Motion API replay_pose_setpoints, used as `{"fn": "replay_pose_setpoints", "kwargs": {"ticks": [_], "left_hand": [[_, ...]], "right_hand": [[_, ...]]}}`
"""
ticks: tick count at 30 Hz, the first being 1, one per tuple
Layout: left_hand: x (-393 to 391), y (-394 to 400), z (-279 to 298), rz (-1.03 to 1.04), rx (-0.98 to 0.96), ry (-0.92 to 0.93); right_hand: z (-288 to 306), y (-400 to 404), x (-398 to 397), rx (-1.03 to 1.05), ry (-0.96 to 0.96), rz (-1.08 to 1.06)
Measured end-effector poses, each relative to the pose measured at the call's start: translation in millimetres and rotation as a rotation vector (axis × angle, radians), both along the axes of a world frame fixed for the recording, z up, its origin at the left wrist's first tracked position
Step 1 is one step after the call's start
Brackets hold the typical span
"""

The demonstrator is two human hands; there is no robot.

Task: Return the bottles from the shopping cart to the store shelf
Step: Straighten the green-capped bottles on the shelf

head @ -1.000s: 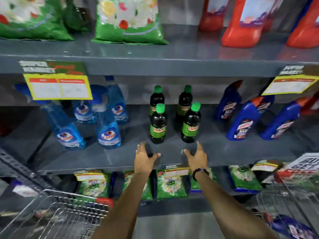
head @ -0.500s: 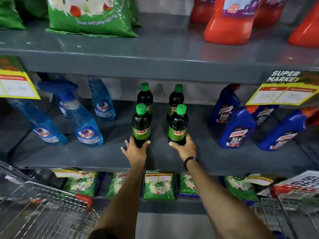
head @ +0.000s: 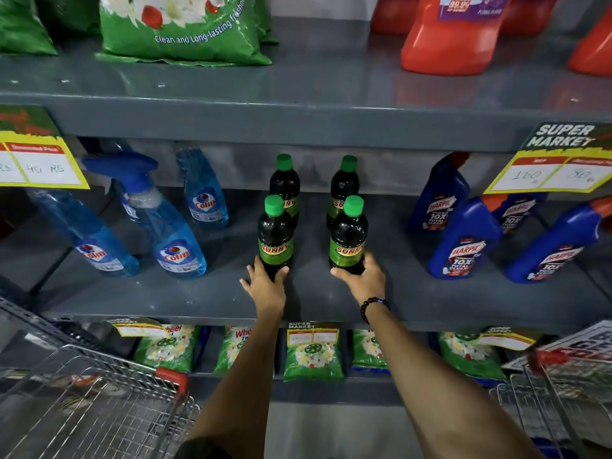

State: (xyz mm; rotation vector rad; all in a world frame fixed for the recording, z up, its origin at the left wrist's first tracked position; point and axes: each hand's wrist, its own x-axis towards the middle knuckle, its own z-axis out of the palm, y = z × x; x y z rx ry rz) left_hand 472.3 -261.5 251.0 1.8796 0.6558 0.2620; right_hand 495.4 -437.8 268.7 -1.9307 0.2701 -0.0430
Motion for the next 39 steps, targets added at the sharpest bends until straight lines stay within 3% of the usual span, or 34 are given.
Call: {"fn": "replay_pose_setpoints", "kwargs": {"ticks": [28, 35, 39], "left_hand": [[-4.9, 4.9, 2.1, -0.023, -0.056, 0.026], [-48.9, -15.1, -5.5, -0.127, 0.469, 0.050], [-62.6, -59.9, -10.3, -0.354, 0.581, 0.009]], "right_hand": [[-4.8, -8.2, -1.5, -0.113, 0.082, 0.137], [-17.5, -34.0, -34.2, -0.369, 0.108, 0.136], [-18.1, -65.2, -57.6, -0.412, 0.101, 0.073]]}}
